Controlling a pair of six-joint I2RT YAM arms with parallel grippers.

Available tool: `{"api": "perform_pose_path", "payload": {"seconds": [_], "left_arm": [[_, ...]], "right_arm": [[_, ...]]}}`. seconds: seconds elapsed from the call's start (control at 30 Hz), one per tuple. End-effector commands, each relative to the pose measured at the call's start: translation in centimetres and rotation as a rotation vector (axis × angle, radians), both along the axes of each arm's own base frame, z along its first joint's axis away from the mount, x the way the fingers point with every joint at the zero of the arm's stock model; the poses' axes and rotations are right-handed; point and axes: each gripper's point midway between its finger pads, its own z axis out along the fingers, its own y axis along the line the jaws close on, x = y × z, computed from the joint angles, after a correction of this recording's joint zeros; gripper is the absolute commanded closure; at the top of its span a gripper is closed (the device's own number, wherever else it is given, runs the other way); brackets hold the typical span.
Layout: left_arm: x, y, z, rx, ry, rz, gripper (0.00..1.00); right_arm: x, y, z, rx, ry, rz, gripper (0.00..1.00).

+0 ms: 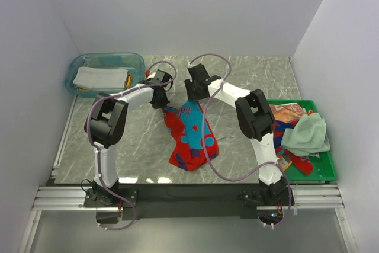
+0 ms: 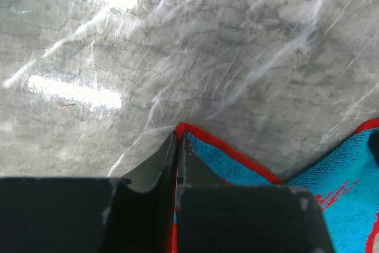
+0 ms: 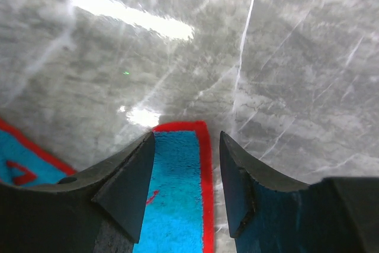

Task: Fold and stack the towels
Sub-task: Flatten out the crumpled towel

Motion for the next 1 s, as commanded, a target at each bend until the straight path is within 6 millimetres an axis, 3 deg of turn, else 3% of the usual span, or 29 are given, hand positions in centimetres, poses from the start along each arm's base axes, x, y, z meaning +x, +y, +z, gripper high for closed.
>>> {"api": "perform_pose_path", "payload": {"seconds": [0.0,0.27,0.4,0.53,0.63,0.7,0.73,0.77,0.8,0.83,0.9,0.93,0.97], "left_arm": [[0.0,-0.3,1.9,-0.016,-0.047,-0.023,0.95],[-0.1,0.1,2.7,-0.015,-0.071,-0.020,0.96],[-0.4,0.2,2.6,-0.016,-0.070,-0.017,0.97],[-0.5,0.3,2.6,-0.017,-0.072,-0.016,0.98],[-0.5,0.3,2.8,-0.018,-0.083,-0.019,0.99],[-0.4,0.4,3.0,-0.011,-0.092,-0.025,0.99],[-0.2,0.4,3.9,-0.015,-0.116,-0.029,0.99],[0.0,0.5,4.6,-0.013,-0.138,-0.032,0.99],[0.3,0.6,6.5,-0.016,-0.185,-0.045,0.99],[0.6,0.5,7.7,-0.018,-0.223,-0.051,0.99],[1.3,0.8,10.6,-0.008,-0.300,-0.073,0.99],[1.5,0.7,13.2,-0.023,-0.363,-0.084,0.99],[1.6,0.6,15.7,-0.026,-0.421,-0.115,0.99]], "right_arm": [[0.7,-0.6,-0.3,-0.031,0.002,-0.028,0.45],[-0.5,-0.9,-2.8,-0.098,0.065,-0.010,0.46],[-1.6,-0.3,-3.0,-0.113,0.095,0.032,0.63],[-3.2,-0.1,-3.7,-0.116,0.151,0.067,0.73],[-3.9,0.1,-4.2,-0.093,0.157,0.074,0.95],[-3.8,-0.3,-3.7,-0.089,0.137,0.061,1.00],[-3.1,-0.5,-3.0,-0.089,0.099,0.046,1.00],[-2.5,-0.5,-0.7,-0.070,0.045,0.046,1.00],[-2.6,-0.8,0.0,-0.065,0.025,0.043,1.00],[-1.5,-1.0,3.5,-0.020,-0.058,0.027,1.00],[-1.1,-1.7,6.6,0.014,-0.126,0.006,1.00],[-0.7,-1.8,8.6,0.036,-0.174,-0.004,1.00],[-0.4,-2.6,12.1,0.056,-0.246,-0.029,1.00]]}}
